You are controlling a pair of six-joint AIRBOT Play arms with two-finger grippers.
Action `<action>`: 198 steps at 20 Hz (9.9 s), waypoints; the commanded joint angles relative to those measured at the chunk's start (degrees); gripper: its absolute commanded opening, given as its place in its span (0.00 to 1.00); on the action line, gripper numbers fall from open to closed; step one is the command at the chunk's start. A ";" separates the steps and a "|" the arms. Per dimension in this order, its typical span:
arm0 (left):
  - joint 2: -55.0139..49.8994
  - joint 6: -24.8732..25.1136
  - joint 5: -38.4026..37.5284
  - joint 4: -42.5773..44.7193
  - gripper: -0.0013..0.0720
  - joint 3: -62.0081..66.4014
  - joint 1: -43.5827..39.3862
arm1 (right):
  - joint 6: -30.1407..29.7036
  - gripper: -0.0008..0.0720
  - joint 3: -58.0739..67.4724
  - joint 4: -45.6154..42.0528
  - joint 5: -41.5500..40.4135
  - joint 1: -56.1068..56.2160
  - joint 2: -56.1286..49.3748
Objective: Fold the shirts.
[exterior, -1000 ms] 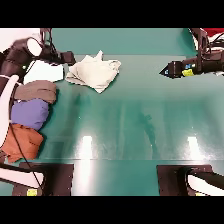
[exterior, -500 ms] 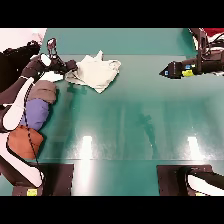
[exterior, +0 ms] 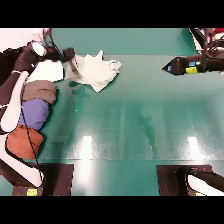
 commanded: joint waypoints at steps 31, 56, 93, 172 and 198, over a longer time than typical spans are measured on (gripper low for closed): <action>28.46 3.87 -9.49 8.44 0.06 -26.77 -9.79 | 0.00 0.57 0.04 0.22 10.91 -11.37 1.97; 20.68 0.85 -16.24 5.22 0.90 -26.12 2.32 | 0.00 0.57 0.04 0.13 10.08 -1.86 -9.60; 13.79 4.83 -7.76 -11.13 0.05 -12.55 -0.76 | -6.08 0.03 -1.03 13.07 -3.19 20.79 -32.09; 47.84 15.39 -11.96 -9.29 0.05 0.07 8.98 | 8.46 0.03 31.19 -3.28 9.20 -12.20 6.03; 12.48 7.17 -6.19 -8.96 0.39 -22.99 2.14 | 11.54 0.40 21.46 -6.25 11.10 -11.08 -30.05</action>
